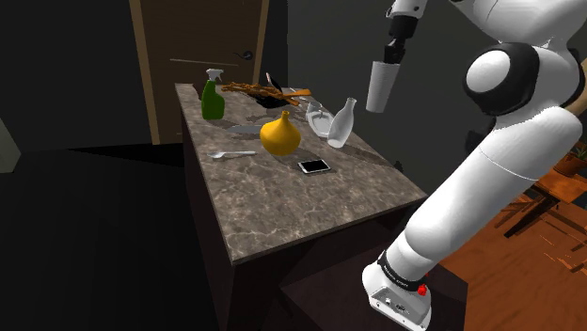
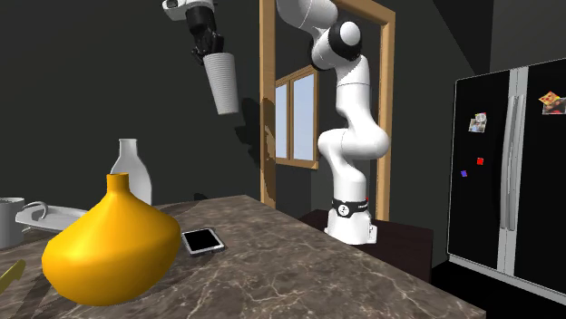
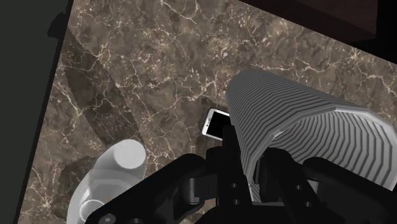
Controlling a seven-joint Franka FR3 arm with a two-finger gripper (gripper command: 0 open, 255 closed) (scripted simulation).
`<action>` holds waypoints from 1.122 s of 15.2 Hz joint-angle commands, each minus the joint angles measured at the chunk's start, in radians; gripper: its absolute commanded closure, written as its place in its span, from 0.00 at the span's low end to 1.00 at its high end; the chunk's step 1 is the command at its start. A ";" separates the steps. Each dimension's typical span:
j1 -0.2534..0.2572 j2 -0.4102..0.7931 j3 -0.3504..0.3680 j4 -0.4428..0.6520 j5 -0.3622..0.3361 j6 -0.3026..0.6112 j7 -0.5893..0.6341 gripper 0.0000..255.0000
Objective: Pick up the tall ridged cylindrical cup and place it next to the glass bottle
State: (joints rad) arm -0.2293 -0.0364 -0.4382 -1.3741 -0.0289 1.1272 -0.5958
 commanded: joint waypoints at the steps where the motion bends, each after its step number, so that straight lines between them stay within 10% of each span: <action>1: -0.031 0.045 -0.035 0.055 0.005 -0.012 -0.069 1.00; 8: -0.205 0.303 -0.139 0.358 0.100 -0.084 -0.307 1.00; 17: -0.149 0.192 -0.122 0.086 0.044 0.091 -0.265 1.00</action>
State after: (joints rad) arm -0.3821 0.1663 -0.5612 -1.2584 0.0199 1.1965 -0.8634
